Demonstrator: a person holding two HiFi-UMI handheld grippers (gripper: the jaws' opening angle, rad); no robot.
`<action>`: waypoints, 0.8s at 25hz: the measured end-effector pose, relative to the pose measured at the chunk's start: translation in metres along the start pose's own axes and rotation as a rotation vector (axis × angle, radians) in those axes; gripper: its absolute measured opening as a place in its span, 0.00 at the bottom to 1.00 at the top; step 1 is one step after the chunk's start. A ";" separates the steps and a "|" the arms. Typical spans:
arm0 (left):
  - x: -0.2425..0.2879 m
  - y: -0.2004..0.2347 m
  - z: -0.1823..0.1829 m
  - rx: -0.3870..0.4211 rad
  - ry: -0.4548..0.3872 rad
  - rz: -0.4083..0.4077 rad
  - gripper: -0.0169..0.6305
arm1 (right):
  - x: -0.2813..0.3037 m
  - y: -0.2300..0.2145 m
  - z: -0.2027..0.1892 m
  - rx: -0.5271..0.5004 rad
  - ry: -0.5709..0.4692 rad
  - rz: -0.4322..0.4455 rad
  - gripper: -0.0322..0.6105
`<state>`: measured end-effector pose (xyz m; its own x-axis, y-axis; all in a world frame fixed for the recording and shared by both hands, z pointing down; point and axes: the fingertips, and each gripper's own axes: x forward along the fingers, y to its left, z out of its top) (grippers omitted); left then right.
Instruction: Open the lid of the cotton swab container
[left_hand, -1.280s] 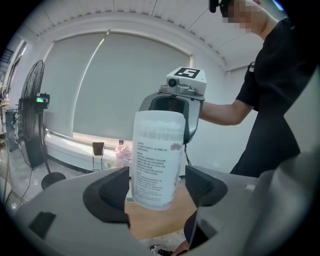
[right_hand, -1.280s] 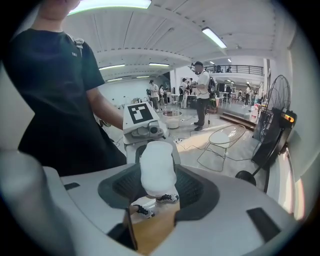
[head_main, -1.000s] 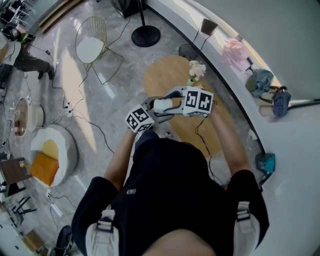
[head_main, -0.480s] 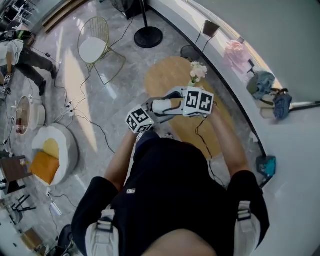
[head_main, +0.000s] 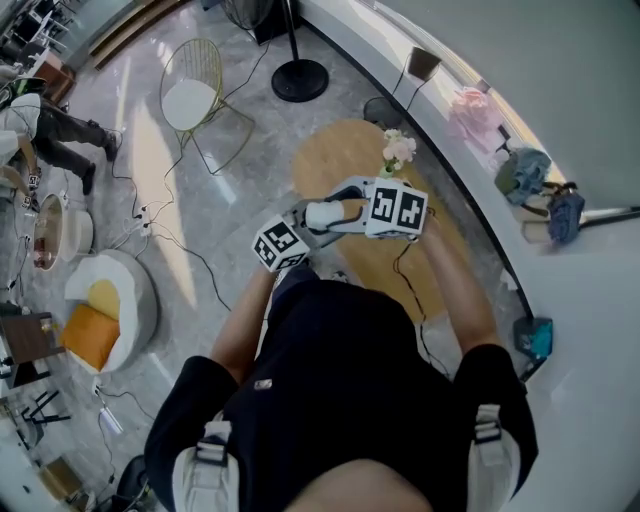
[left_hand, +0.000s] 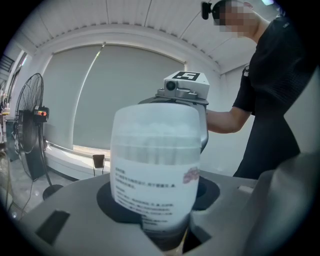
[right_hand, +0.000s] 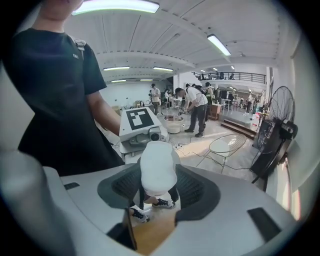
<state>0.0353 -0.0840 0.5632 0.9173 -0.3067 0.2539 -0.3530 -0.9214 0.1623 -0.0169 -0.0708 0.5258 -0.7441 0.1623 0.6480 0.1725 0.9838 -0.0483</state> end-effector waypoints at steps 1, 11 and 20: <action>-0.001 0.001 -0.001 0.004 0.002 0.006 0.34 | 0.002 0.000 0.000 -0.017 0.020 -0.013 0.37; -0.007 0.013 -0.004 0.004 0.023 0.089 0.34 | 0.011 -0.006 -0.001 -0.151 0.200 -0.074 0.40; -0.001 0.016 -0.005 0.026 0.051 0.129 0.34 | 0.010 -0.008 -0.009 -0.222 0.293 -0.086 0.40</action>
<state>0.0279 -0.0972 0.5702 0.8540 -0.4107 0.3192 -0.4615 -0.8814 0.1007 -0.0199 -0.0772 0.5397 -0.5516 0.0198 0.8339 0.2775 0.9471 0.1611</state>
